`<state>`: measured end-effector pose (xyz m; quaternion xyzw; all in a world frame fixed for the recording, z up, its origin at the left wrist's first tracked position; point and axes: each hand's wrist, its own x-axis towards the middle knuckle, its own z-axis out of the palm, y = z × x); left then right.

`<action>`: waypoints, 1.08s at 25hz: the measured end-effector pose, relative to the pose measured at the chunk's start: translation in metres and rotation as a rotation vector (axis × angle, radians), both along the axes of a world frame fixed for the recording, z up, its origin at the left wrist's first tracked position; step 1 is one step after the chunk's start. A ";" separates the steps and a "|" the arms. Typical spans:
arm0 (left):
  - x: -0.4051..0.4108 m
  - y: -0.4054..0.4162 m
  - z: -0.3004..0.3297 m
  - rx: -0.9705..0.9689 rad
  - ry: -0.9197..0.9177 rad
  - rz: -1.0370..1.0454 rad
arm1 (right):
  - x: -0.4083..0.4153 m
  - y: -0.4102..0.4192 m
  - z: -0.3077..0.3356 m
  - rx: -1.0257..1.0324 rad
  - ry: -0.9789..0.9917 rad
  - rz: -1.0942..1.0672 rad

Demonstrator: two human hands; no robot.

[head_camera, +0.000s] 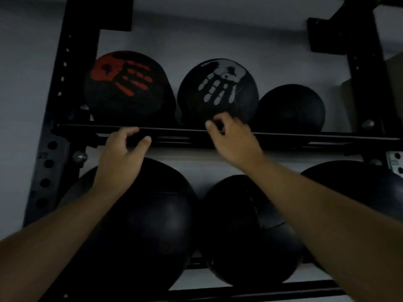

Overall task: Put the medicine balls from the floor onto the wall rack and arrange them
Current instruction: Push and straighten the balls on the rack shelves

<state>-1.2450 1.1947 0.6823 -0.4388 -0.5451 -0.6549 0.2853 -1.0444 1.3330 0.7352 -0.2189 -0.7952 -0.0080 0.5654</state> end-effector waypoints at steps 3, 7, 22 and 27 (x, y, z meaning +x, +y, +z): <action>0.048 0.040 0.034 0.084 0.107 0.016 | 0.068 0.049 0.045 0.032 0.087 -0.037; 0.127 0.113 0.072 0.150 0.201 0.022 | 0.154 0.131 0.086 0.071 0.160 -0.085; 0.271 0.311 0.196 -0.236 0.425 0.098 | 0.189 0.277 0.126 -0.411 0.200 0.308; 0.257 0.327 0.192 -0.208 0.389 0.202 | 0.166 0.279 0.136 -0.381 0.304 0.369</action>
